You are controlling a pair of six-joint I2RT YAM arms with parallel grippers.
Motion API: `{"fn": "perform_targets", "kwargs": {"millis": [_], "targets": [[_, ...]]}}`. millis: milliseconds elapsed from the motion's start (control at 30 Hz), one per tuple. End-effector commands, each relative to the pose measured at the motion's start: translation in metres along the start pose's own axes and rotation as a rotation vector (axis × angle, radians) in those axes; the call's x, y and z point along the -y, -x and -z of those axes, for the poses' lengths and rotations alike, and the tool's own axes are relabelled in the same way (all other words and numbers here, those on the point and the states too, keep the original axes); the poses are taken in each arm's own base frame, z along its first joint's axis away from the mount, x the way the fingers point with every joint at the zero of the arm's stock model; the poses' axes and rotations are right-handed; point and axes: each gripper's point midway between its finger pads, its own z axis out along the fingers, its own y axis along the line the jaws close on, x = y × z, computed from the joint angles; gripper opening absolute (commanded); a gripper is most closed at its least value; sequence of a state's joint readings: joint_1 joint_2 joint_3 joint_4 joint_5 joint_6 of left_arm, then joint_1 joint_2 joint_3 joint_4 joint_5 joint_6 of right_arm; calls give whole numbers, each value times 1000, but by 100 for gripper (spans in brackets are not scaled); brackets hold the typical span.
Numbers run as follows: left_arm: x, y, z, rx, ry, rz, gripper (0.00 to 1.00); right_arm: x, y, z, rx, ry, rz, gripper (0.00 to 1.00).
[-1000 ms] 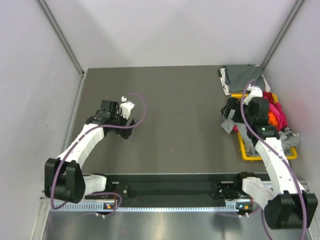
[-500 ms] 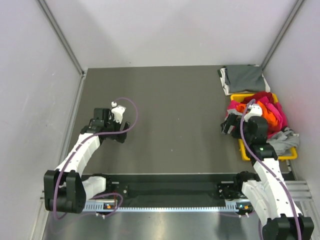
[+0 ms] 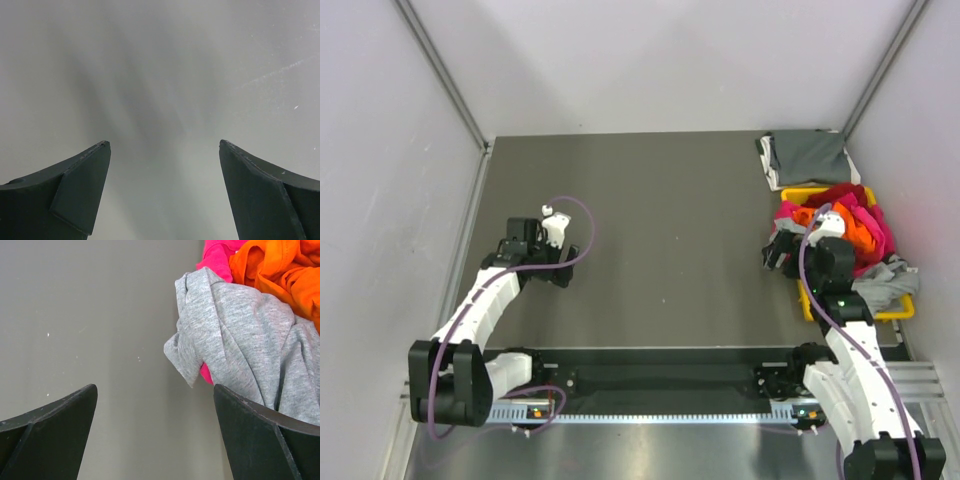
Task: Fold and stack the t-shirts
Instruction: Reset both grippers
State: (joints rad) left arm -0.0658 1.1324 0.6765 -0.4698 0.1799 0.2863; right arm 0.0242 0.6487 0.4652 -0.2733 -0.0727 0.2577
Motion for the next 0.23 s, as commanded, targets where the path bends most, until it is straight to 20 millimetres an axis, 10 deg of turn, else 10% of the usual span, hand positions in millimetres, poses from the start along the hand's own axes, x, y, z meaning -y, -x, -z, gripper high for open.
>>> {"fn": "perform_targets", "kwargs": {"millis": [0, 200], "targets": [[-3, 6, -3, 34, 3, -9, 94, -4, 16, -1, 61, 12, 7, 100], [-4, 6, -2, 45, -3, -11, 94, -3, 20, 0, 76, 4, 7, 100]]}}
